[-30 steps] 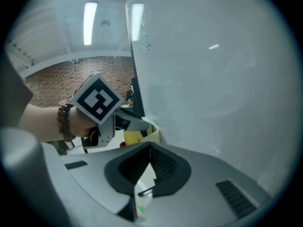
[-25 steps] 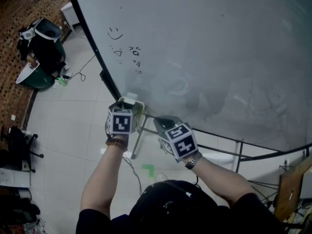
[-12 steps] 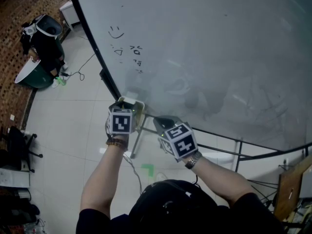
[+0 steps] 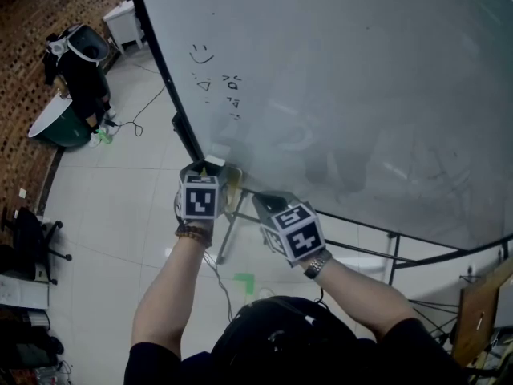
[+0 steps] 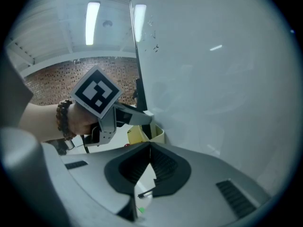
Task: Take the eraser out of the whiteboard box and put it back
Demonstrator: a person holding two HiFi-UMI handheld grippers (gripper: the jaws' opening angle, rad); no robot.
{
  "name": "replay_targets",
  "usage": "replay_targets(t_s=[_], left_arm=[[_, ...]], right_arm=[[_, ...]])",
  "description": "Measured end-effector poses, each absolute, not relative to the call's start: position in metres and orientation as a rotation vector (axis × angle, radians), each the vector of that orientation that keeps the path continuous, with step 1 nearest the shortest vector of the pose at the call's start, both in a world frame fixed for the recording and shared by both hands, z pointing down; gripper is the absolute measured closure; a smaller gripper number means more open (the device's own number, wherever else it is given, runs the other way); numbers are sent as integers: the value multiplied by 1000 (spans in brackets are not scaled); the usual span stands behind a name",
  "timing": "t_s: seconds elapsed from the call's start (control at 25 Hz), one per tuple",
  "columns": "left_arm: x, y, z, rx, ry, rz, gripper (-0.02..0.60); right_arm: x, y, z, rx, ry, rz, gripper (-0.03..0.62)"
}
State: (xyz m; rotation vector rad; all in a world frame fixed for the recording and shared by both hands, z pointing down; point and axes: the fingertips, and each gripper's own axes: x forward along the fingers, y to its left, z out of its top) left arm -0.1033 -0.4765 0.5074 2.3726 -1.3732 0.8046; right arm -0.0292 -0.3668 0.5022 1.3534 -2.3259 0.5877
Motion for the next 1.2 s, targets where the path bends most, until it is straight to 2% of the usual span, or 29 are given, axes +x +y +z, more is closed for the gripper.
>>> replay_targets(t_s=[1.2], left_arm=[[-112,-392,418,2283,-1674,727,351]], right_arm=[[-13,-303,448,1162,-2514,462,568]])
